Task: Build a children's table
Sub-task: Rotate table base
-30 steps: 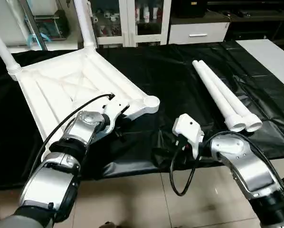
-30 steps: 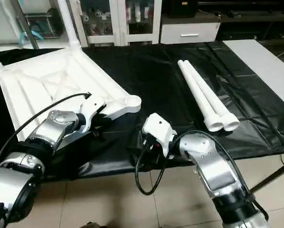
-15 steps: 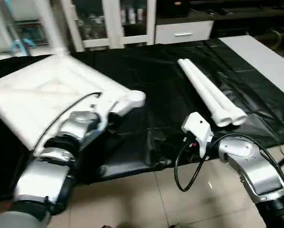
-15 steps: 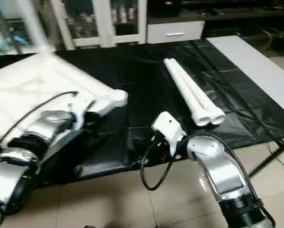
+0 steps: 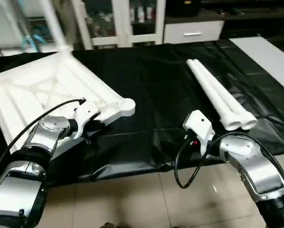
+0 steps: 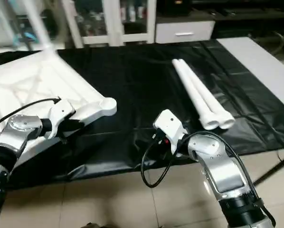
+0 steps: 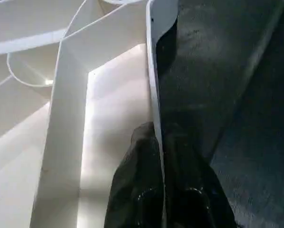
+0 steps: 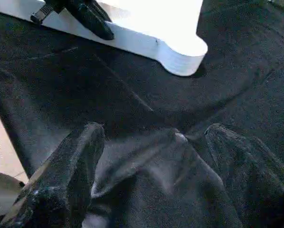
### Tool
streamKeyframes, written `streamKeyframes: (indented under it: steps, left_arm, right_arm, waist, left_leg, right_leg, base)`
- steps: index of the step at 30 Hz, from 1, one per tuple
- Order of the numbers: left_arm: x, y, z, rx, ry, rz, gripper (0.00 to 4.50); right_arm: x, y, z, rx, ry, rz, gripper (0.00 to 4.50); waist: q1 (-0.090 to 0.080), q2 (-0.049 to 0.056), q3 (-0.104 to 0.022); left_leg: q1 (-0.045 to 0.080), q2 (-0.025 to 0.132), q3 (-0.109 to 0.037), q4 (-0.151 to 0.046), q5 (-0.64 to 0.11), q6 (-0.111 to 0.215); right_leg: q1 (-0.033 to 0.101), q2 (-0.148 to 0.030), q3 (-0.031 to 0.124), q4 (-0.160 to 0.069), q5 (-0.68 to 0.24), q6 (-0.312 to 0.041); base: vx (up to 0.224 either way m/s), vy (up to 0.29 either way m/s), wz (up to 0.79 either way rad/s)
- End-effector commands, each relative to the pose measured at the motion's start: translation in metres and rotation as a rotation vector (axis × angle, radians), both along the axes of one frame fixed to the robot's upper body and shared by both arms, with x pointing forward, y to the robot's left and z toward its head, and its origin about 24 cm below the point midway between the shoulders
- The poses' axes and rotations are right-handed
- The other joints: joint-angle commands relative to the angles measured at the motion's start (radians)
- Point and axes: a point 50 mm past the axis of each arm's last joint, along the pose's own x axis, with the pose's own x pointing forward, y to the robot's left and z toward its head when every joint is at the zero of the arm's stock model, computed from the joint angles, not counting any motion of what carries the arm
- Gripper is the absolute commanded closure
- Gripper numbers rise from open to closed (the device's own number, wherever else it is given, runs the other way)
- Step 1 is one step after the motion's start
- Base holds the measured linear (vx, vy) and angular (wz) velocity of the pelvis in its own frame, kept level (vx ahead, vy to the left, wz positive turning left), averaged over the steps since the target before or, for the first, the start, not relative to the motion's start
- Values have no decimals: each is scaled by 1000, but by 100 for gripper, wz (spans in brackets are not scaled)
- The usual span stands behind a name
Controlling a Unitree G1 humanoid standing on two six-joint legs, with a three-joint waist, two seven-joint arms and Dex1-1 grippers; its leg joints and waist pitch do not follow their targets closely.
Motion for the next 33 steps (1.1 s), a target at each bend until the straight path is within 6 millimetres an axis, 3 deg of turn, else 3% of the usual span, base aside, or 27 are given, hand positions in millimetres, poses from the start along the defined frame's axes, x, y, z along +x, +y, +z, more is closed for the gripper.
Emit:
streamKeyframes:
  steps: [1,5,7,8,9,10,11,12,13,15,17,18,20,22,23,24,25,26,27,28,29,30,31,32,33]
  left_arm:
    - [0,7,-1,52,6,30,420]
    - [-1,16,3,74,7,50,381]
    - [0,18,8,54,-28,58,378]
    - [0,17,11,11,-44,63,378]
    - [1,16,24,-150,-92,84,378]
    - [1,15,28,-206,-105,90,378]
    - [-1,15,35,-288,-129,86,378]
    - [-2,15,39,-338,-132,87,378]
    - [-3,15,43,-386,-144,96,378]
    - [-5,15,61,-508,-276,148,378]
    - [-5,15,65,-515,-326,182,378]
    - [-5,13,67,-576,-403,331,378]
    - [-10,9,65,-603,-450,444,378]
    - [-19,-1,59,-614,-494,536,378]
    - [-28,-16,52,-587,-532,586,378]
    - [-29,-17,52,-585,-533,588,378]
    - [-34,-29,47,-569,-549,607,378]
    - [-37,-39,44,-558,-541,614,378]
    - [-39,-46,43,-538,-551,626,378]
    - [-39,-51,42,-526,-552,638,378]
    - [-39,-56,40,-519,-538,650,378]
    - [-39,-61,41,-482,-561,646,378]
    - [-39,-66,39,-476,-544,655,378]
    - [-40,-68,37,-475,-531,668,378]
    - [-40,-69,37,-474,-532,671,378]
  right_arm:
    - [3,0,2,-10,-14,-5,70]
    - [1,2,3,-7,-13,1,70]
    - [0,2,3,-4,-12,4,70]
    - [-1,2,4,1,-12,2,70]
    - [-3,1,5,23,-9,-9,70]
    - [-4,1,6,30,-9,-14,70]
    - [-6,-1,7,48,-8,-27,70]
    - [-7,-2,8,65,-8,-41,70]
    - [-7,-3,10,79,-12,-56,70]
    - [-10,-5,18,135,-40,-115,70]
    - [-10,-6,19,145,-48,-141,70]
    - [-6,-10,22,161,-104,-262,70]
    - [-1,-16,24,179,-177,-405,70]
    - [2,-20,24,192,-218,-516,70]
    - [3,-22,20,230,-208,-626,70]
    - [3,-22,20,231,-208,-630,70]
    - [3,-23,18,241,-204,-678,70]
    - [3,-23,17,242,-206,-718,70]
    - [4,-25,17,247,-206,-757,70]
    - [5,-27,18,260,-203,-787,70]
    - [6,-28,18,272,-199,-812,70]
    - [8,-29,18,277,-198,-828,70]
    - [10,-30,16,286,-190,-844,70]
    - [11,-30,15,293,-184,-850,70]
    - [11,-30,15,292,-183,-850,70]
  waist:
    - [-1,-4,-65]
    - [-3,-5,-65]
    - [-6,-5,-66]
    - [-7,-5,-66]
    - [-11,-17,-67]
    - [-9,-16,-68]
    - [-9,-15,-69]
    - [-7,-12,-73]
    - [-9,-14,-71]
    - [-7,-13,-70]
    - [-9,-18,-71]
    - [-11,-20,-68]
    - [-13,-22,-65]
    - [-16,-27,-63]
    - [-15,-26,-64]
    - [-24,-16,-62]
    - [-26,0,-56]
    - [-34,15,-62]
    - [-59,28,-61]
    - [-74,40,-54]
    - [-77,41,-53]
    - [-79,24,-47]
    - [-76,12,-42]
    - [-71,6,-42]
    - [-62,-14,-45]
  left_leg:
    - [29,36,-22,-84,-344,-18]
    - [29,33,-20,-81,-340,-13]
    - [22,32,-23,-81,-321,-10]
    - [21,32,-23,-81,-317,-9]
    - [20,33,-22,-79,-304,-3]
    - [20,35,-21,-78,-291,-2]
    - [23,35,-18,-76,-283,8]
    - [21,37,-18,-74,-250,11]
    - [21,35,-15,-74,-246,20]
    - [22,41,-16,-76,-247,18]
    - [26,35,-12,-73,-255,26]
    - [22,38,-12,-75,-254,21]
    - [21,39,-13,-74,-262,10]
    - [21,34,-12,-76,-277,3]
    - [23,31,-12,-73,-285,3]
    - [25,47,-28,-86,-293,-26]
    - [-19,39,-82,-126,-369,19]
    - [-1,62,-117,-127,-417,11]
    - [10,92,-179,-137,-427,33]
    - [25,120,-237,-160,-465,73]
    - [30,120,-258,-161,-469,103]
    - [26,101,-283,-161,-456,145]
    - [-6,56,-289,-170,-458,151]
    - [-17,31,-285,-163,-459,144]
    - [-40,-30,-267,-119,-427,110]
  right_leg:
    - [37,-44,30,-67,-263,-203]
    - [35,-45,31,-71,-283,-191]
    - [40,-46,30,-68,-278,-188]
    - [39,-45,29,-68,-275,-188]
    - [41,-46,29,-65,-263,-195]
    - [43,-49,30,-60,-249,-207]
    - [35,-45,29,-63,-242,-218]
    - [41,-46,29,-53,-186,-234]
    - [35,-38,27,-54,-164,-237]
    - [38,-41,28,-48,-140,-249]
    - [35,-35,26,-53,-163,-234]
    - [38,-37,28,-52,-169,-226]
    - [34,-42,27,-60,-208,-220]
    - [32,-37,27,-72,-299,-172]
    - [30,-35,27,-74,-325,-157]
    - [32,-15,15,-73,-300,-143]
    - [65,-12,-43,-49,-288,-127]
    - [58,-10,-51,-45,-236,-134]
    - [54,6,-68,-16,-122,-189]
    - [40,24,-79,33,-141,-219]
    - [37,28,-75,50,-170,-224]
    - [28,26,-59,66,-183,-256]
    - [49,21,-49,60,-200,-309]
    - [58,14,-46,44,-219,-345]
    - [75,-4,-41,-14,-309,-425]
  base:
    - [0,0,0]
    - [0,0,0]
    - [0,0,0]
    - [0,0,0]
    - [0,0,0]
    - [0,0,0]
    - [0,0,0]
    - [0,0,0]
    - [0,0,0]
    - [0,0,0]
    - [0,0,0]
    - [0,0,0]
    - [0,0,0]
    - [0,0,0]
    - [0,0,0]
    - [0,0,0]
    - [-36,-21,18]
    - [0,-58,48]
    - [0,-58,48]
    - [32,-106,58]
    - [-5,-159,61]
    - [-5,-159,61]
    - [-11,-218,64]
    - [-33,-258,63]
    - [-33,-258,63]
